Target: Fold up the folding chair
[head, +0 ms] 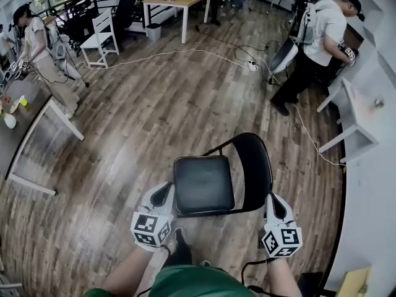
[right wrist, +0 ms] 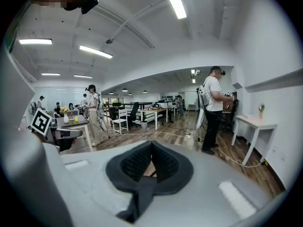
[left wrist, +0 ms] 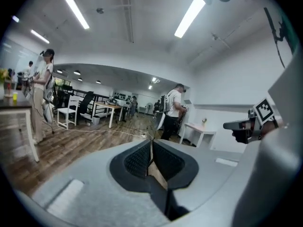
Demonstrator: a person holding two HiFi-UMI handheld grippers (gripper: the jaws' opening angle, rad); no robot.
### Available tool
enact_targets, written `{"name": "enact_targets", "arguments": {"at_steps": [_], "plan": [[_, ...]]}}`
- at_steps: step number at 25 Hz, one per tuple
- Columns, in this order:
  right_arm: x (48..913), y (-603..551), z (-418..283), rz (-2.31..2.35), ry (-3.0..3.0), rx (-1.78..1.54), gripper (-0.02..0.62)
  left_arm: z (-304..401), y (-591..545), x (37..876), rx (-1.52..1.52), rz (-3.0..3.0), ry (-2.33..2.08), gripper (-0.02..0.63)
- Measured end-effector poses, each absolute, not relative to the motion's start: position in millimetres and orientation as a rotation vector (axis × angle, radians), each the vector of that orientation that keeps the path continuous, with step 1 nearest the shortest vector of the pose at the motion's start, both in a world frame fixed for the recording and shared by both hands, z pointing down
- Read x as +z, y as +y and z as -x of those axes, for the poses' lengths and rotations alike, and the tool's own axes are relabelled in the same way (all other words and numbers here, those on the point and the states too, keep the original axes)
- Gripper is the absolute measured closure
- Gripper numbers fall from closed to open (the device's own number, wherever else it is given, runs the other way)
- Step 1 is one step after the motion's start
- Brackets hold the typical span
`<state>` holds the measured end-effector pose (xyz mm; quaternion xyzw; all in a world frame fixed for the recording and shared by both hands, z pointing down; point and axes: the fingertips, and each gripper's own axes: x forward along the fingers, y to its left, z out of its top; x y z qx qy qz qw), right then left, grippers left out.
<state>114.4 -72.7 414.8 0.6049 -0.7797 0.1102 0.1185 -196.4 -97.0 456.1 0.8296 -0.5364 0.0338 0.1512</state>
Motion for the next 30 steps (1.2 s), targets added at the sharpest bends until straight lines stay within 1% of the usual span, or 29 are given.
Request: {"name": "enact_targets", "arguments": {"at_steps": [4,5,9,12,15,18,19,20,24,27,30], "plan": [[429,-99,-131,-1.821,-2.224,0.394,0.592,201,-118,501,0.008,-2.34,-1.355,0.584],[433,-104,-138,-1.838,-2.208,0.413,0.592,203,-121,517,0.016,-2.32,-1.315,0.572],[453,-123,-173,-1.89,-2.137,0.468,0.592,213,-127,597,0.116,-2.194,-1.201,0.47],[474,-134,-195,-1.882,-2.083,0.489,0.592,223,-122,662,0.159,-2.053,-1.153,0.407],[500,-147,-209,-1.851,-2.066,0.516,0.592,227,-119,721,0.187,-1.925,-1.129,0.355],[529,-158,-217,-1.786,-2.069,0.571,0.592,232,-117,773,0.177,-1.783,-1.139,0.324],[539,-162,-219,-1.76,-2.069,0.586,0.585,236,-117,790,0.173,-1.735,-1.153,0.321],[548,-166,-222,-1.738,-2.069,0.596,0.556,239,-117,807,0.172,-1.692,-1.169,0.319],[576,-190,-247,-1.731,-2.05,0.6,0.519,231,-119,869,0.213,-1.614,-1.165,0.301],[598,-204,-262,-1.737,-2.028,0.617,0.456,221,-119,912,0.262,-1.584,-1.121,0.276],[628,-209,-269,-1.702,-2.006,0.653,0.398,214,-114,956,0.328,-1.549,-1.09,0.272]]}}
